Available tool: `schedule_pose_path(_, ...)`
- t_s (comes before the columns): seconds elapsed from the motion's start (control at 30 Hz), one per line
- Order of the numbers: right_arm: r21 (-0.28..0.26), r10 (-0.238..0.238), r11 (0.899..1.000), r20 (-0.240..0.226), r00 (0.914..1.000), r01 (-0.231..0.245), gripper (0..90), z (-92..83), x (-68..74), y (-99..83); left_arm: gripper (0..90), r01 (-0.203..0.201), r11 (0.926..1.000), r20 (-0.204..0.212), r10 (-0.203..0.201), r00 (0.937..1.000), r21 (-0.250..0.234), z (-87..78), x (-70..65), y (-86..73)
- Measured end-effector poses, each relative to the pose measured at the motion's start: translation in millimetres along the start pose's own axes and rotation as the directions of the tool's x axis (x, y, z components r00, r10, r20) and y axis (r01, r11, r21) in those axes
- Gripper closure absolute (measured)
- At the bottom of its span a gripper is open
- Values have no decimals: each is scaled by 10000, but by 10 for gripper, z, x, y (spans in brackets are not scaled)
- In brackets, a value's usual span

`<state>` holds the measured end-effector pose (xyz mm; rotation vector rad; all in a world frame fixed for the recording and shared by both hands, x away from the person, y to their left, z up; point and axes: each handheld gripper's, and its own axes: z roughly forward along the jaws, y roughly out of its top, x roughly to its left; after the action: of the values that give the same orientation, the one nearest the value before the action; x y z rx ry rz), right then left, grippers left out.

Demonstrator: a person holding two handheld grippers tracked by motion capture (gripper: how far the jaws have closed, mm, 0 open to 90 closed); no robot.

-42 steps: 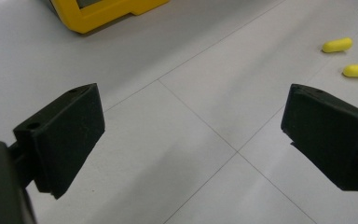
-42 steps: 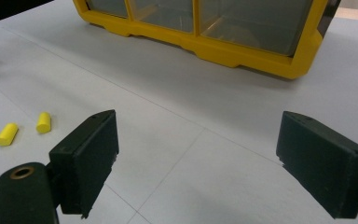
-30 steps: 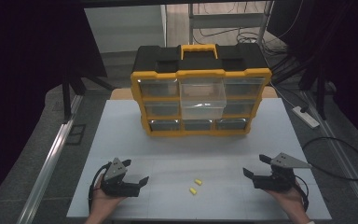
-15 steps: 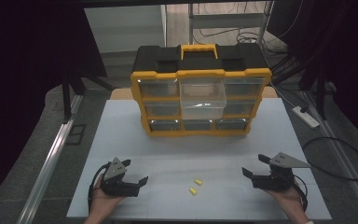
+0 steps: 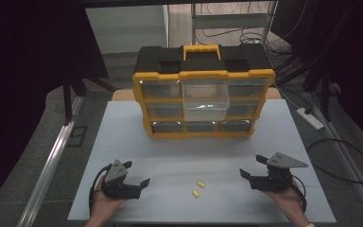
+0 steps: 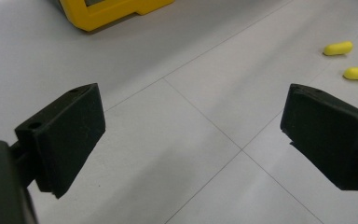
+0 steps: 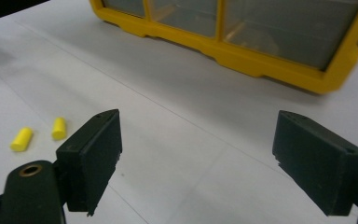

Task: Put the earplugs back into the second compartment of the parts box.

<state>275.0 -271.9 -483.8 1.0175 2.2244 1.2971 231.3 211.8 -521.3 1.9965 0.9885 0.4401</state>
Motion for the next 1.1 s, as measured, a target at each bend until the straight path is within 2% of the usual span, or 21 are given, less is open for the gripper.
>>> schedule_pose_path(0.07, 40, -150, 9999, -325, 9994, 151, 171, 38, 50, 45, 65, -24, 10000, -18, 24, 10000, 21, 4, -1, 0)
schedule_pose_path(0.37, 294, -415, 9986, -909, 9950, 443, 176, 153, 178, 166, 65, -80, 10000, -40, 80, 10000, 45, 14, -4, 3)
schedule_pose_path(0.53, 444, -703, 9961, -1229, 9899, 763, 179, 227, 264, 230, 65, -86, 10000, -52, 86, 9999, 38, 14, -4, 3)
schedule_pose_path(0.63, 758, -766, 9930, -1647, 9834, 901, 184, 292, 327, 263, 66, -79, 10000, -41, 79, 10000, 34, 19, -6, 2)
schedule_pose_path(0.9, 945, -1188, 9858, -1926, 9741, 1389, 193, 407, 493, 403, 66, -75, 10000, -45, 75, 10000, 6, 13, -10, 1)
schedule_pose_path(1.1, 1248, -1465, 9764, -2171, 9651, 1762, 198, 528, 614, 476, 66, -80, 10000, -41, 80, 10000, 18, 10, -13, -1)
